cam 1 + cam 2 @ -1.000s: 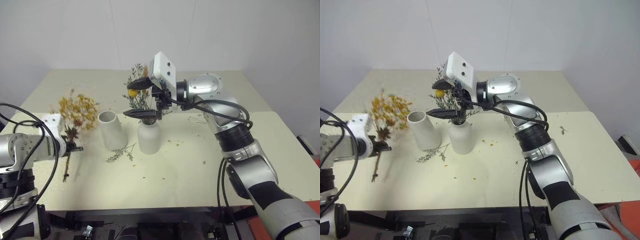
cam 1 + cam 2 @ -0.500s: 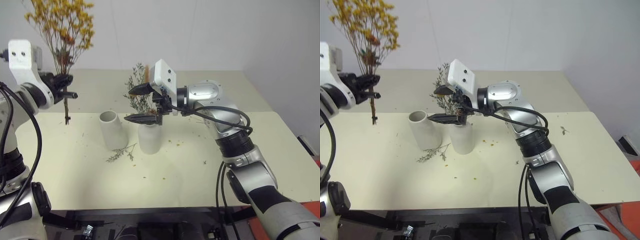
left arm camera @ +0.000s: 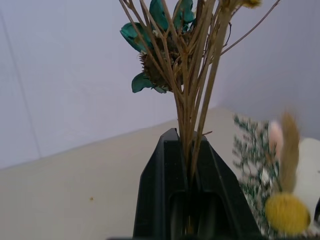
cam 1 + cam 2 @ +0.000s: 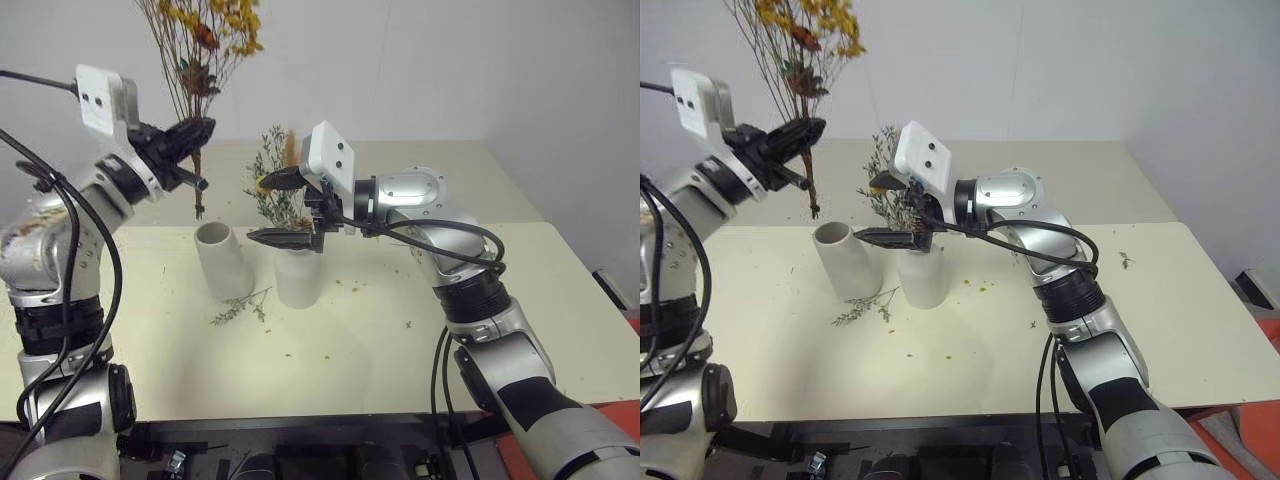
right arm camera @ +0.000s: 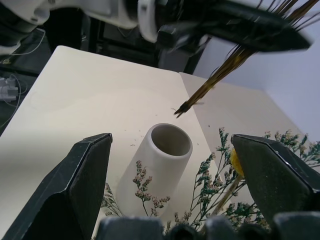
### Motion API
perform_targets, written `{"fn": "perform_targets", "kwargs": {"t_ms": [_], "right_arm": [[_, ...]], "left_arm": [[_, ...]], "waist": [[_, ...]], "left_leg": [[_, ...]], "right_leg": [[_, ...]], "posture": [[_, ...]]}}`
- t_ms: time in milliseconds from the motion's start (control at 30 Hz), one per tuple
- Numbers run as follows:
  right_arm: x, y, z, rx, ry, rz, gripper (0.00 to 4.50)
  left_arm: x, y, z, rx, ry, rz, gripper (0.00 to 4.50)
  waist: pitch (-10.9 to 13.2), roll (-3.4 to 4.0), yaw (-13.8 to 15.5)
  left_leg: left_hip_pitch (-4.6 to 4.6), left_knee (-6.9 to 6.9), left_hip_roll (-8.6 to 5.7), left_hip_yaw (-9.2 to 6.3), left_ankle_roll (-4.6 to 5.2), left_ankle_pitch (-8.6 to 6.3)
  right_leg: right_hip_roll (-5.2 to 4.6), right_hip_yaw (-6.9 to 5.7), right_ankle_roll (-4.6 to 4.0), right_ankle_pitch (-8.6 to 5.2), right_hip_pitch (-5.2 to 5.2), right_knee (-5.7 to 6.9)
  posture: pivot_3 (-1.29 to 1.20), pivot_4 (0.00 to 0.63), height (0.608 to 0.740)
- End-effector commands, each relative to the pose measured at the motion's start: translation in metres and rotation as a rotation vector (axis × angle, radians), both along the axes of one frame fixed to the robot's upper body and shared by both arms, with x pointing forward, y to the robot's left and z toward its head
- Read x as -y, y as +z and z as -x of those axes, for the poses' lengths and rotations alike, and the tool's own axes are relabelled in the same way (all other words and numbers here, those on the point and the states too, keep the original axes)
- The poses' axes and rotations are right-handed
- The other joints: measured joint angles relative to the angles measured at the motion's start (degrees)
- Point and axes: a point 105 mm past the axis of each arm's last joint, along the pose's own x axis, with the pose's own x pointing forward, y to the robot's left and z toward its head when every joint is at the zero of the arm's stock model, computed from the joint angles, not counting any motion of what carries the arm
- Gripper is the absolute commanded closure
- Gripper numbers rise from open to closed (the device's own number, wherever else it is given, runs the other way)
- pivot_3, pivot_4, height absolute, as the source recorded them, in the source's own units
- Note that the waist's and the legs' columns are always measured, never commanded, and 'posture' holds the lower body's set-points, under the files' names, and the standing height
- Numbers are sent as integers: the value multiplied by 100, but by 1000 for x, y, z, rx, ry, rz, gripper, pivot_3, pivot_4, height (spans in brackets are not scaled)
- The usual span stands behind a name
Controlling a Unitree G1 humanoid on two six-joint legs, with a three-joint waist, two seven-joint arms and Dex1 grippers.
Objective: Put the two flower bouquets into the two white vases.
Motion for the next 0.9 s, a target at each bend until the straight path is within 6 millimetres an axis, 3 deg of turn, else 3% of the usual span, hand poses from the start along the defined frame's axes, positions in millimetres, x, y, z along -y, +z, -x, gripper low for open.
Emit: {"fn": "perform_targets", "kwargs": {"t_ms": [33, 533, 900], "right_arm": [[2, 10, 5, 38, -4, -25, 0], [1, 9, 5, 35, -15, -32, 0], [4, 7, 6, 28, -15, -30, 0]], "left_arm": [[-4, 8, 7, 70, -25, -7, 4472], [4, 6, 11, 97, -108, 73, 4472], [1, -25, 8, 157, -74, 146, 4472]], "waist": [[0, 0, 10], [0, 0, 9], [0, 0, 17]], "left_leg": [[-2, 1, 0, 0, 0, 0], [-2, 3, -1, 0, 0, 0], [-3, 5, 0, -1, 0, 0]], "right_leg": [[0, 0, 0, 0, 0, 0], [-1, -1, 2, -1, 2, -2], [-1, -1, 1, 0, 3, -2]], "posture": [[0, 150, 740], [0, 150, 740], [0, 150, 740]]}}
